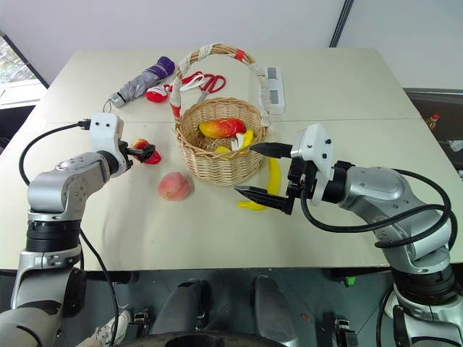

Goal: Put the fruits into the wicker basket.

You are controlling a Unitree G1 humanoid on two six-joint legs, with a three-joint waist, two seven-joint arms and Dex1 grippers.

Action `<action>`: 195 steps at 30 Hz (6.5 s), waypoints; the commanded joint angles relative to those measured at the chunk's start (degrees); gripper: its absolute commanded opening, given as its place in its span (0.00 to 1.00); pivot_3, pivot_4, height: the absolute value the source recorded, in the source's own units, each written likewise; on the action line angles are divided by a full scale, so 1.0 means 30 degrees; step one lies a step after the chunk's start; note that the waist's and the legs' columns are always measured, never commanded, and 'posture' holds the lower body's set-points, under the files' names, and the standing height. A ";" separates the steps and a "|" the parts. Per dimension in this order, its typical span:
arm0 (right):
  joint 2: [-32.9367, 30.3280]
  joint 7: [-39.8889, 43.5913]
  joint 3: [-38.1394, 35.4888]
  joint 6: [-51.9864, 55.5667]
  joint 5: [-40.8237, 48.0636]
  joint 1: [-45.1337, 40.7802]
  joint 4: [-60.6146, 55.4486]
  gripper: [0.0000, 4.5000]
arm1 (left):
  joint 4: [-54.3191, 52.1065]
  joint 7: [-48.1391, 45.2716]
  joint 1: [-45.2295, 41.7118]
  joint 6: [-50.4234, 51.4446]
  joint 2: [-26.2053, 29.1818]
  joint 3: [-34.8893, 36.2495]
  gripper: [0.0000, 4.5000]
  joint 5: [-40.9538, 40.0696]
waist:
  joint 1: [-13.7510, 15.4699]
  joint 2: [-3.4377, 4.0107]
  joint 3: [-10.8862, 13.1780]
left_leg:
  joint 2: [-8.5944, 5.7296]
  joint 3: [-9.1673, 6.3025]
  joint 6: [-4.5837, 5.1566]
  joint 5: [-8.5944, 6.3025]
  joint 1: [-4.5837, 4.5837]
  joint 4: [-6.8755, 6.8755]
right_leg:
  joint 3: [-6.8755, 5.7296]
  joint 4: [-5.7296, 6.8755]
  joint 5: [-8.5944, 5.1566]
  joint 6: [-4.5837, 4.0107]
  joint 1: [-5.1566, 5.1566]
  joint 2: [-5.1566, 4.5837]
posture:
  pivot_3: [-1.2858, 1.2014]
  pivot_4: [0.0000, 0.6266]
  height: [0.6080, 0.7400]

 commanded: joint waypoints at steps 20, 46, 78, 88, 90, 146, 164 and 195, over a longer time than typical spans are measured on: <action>0.0184 -0.0528 0.0672 -0.0741 -0.0272 -0.0537 -0.1058 1.00 | -0.2861 -0.4306 -0.0262 -0.0579 0.1277 0.3146 0.45 -0.2056 | -0.0074 -0.0009 0.0005 | 0.0049 0.0000 -0.0005 0.0002 -0.0017 -0.0004 | 0.0001 0.0005 -0.0001 -0.0002 -0.0032 -0.0003 | 0.52 0.24 1.00; 0.0729 -0.1277 0.0862 -0.1112 -0.1028 -0.0921 -0.0726 1.00 | -0.5154 -0.7919 -0.3774 -0.1338 -0.1046 -0.0799 0.99 -0.5439 | -0.0154 -0.0018 0.0008 | 0.0021 0.0001 0.0002 0.0002 -0.0025 0.0010 | 0.0017 -0.0005 -0.0001 0.0002 -0.0031 0.0034 | 0.52 0.24 1.00; 0.0884 -0.0441 0.1734 -0.0851 -0.1693 -0.0967 -0.0769 1.00 | -0.4339 -1.2116 0.3249 -0.4075 0.5308 -0.5308 0.82 -0.0706 | -0.0054 -0.0022 0.0009 | 0.0036 -0.0003 0.0005 0.0000 -0.0017 -0.0003 | -0.0003 -0.0036 -0.0004 -0.0004 -0.0002 0.0017 | 0.52 0.24 1.00; 0.0767 -0.0389 0.1688 -0.0934 -0.1676 -0.1119 -0.0596 1.00 | -0.7347 -1.2716 0.2995 -0.2438 0.4840 0.1789 0.62 -0.6939 | -0.0047 -0.0020 0.0011 | 0.0060 -0.0005 0.0005 0.0000 -0.0016 0.0000 | -0.0004 -0.0032 -0.0004 -0.0003 -0.0004 0.0002 | 0.52 0.24 1.00; 0.0748 -0.0232 0.1728 -0.1017 -0.1741 -0.1238 -0.0384 1.00 | -0.7818 -1.1362 0.1591 -0.1997 0.3985 0.1828 0.62 -0.7346 | 0.0067 -0.0024 0.0011 | 0.0057 -0.0010 0.0005 0.0000 -0.0017 0.0009 | -0.0010 -0.0032 -0.0002 0.0000 0.0003 0.0000 | 0.52 0.24 1.00; 0.4839 -1.3316 -0.1348 1.5824 -0.6244 -0.4227 0.2994 0.17 | -0.8122 -1.1270 0.2047 -0.4855 0.2680 -0.1437 1.00 -0.4226 | -0.0099 -0.0008 0.0007 | 0.0000 0.0012 -0.0005 0.0006 -0.0034 -0.0003 | 0.0025 -0.0014 0.0007 0.0015 -0.0032 0.0019 | 0.52 0.24 1.00; 0.0182 -0.1410 0.7014 -0.2894 -1.0891 -0.8332 0.4105 0.17 | -0.6238 -1.2382 0.4228 -0.5926 0.3676 0.2116 1.00 -0.5321 | -0.0626 -0.0012 0.0017 | 0.0047 0.0037 0.0007 -0.0001 0.0009 0.0022 | 0.0023 -0.0040 0.0002 0.0024 -0.0002 0.0040 | 0.52 0.24 1.00; 0.2518 -0.1869 -0.0509 0.3576 -0.5365 -0.6209 0.1114 0.98 | -0.7885 -1.0855 0.4461 -0.5404 0.2540 0.1389 1.00 -0.7429 | -0.0105 -0.0028 0.0002 | 0.0042 0.0004 -0.0022 0.0016 -0.0304 0.0041 | 0.0004 0.0069 0.0024 0.0004 -0.0335 -0.0041 | 0.52 0.24 1.00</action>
